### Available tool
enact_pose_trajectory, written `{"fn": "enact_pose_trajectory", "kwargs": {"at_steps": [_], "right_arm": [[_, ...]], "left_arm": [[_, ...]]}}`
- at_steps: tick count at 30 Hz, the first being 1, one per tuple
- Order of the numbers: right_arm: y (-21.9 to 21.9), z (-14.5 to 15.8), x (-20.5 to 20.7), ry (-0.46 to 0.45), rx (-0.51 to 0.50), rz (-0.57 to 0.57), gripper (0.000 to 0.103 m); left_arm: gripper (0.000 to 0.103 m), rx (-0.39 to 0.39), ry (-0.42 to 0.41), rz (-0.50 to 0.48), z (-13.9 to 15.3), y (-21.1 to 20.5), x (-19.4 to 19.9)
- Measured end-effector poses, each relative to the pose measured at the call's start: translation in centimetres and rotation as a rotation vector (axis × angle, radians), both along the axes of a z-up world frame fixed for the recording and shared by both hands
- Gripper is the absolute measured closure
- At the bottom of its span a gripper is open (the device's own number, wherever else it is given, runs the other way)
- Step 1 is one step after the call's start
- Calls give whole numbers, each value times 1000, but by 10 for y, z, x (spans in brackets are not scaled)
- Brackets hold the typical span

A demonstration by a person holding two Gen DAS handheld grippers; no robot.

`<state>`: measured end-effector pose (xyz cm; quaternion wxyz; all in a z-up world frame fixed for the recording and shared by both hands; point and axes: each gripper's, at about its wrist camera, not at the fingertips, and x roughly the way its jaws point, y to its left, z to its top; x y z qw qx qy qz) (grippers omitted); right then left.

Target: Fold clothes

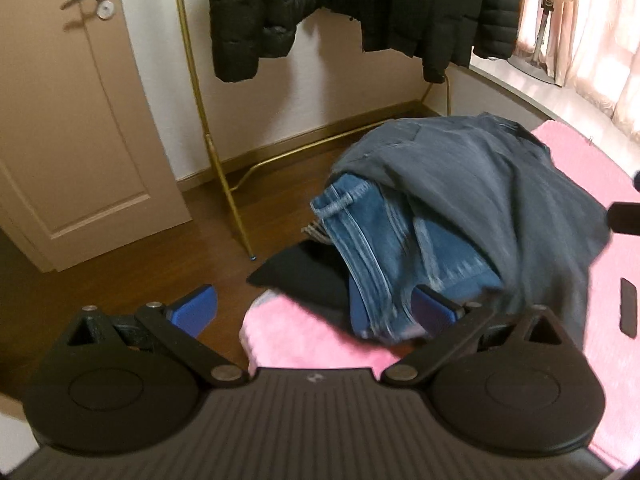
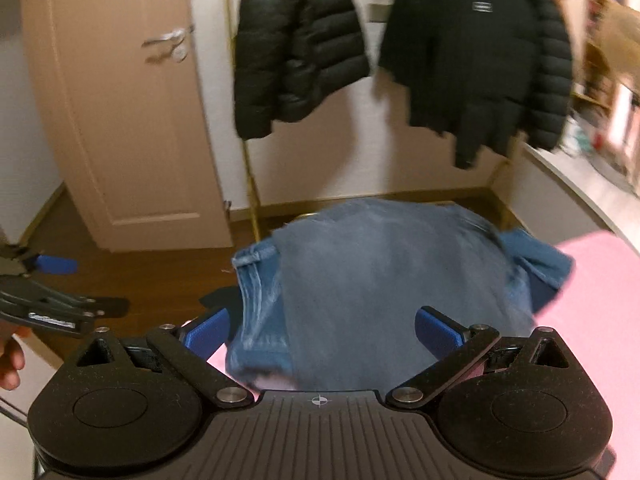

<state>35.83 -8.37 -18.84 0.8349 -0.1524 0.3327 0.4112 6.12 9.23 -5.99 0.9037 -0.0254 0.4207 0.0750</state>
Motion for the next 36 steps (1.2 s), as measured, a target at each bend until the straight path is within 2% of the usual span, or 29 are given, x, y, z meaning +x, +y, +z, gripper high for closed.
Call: {"fn": "enact_pose_trajectory", "kwargs": {"at_steps": [3,4,6,8,10,11,12,13,14,16,20,22,24,25,27,29,31,33,35,36], "right_arm": [[65,-30,23,-38,-81,68,2],[87,-42,30,-53,-118,95,11],[129,-76,44,-101,-262,156,26],[164,-109,56,-146,-403,206,26],[181,-133,63,-182,-489,243,29],[182,-138,67,-188,-497,249,40],[184,-142,70,-193,-505,256,62],[183,-143,73,-187,-499,255,92],[175,-136,77,-144,-444,226,102],[159,-114,84,-86,-332,167,102],[106,-47,93,14,-64,7,103],[73,-13,88,11,45,-53,103],[38,28,75,-44,149,-93,103],[22,47,68,-78,182,-113,103],[-7,69,58,-139,176,-166,103],[-30,72,55,-140,157,-197,103],[-44,56,45,-148,121,-182,103],[-45,34,36,-142,66,-159,102],[-35,10,27,-96,33,-159,50],[-26,1,22,-97,31,-139,4]], "left_arm": [[1,-18,32,-44,-22,18,41],[1,-23,39,-59,-29,24,54],[1,-14,73,-80,-41,33,75],[1,-21,86,-79,-51,42,92],[1,-26,85,-95,-59,50,101],[1,-25,89,-105,-63,52,103],[1,-28,91,-113,-65,55,105],[1,-31,92,-121,-68,58,107],[1,-42,84,-124,-68,61,107],[1,-66,50,-129,-63,66,107],[1,-78,-40,-167,-43,66,107],[1,-68,-86,-206,-29,59,106],[1,-39,-140,-252,-16,46,106],[1,-25,-167,-275,-11,38,104],[1,4,-199,-319,-3,17,102],[1,34,-209,-350,-3,-3,98],[1,72,-215,-387,-5,-21,95],[1,142,-201,-391,-14,-30,91],[1,184,-139,-406,-28,-28,94],[1,195,-132,-418,-33,-26,93]]}}
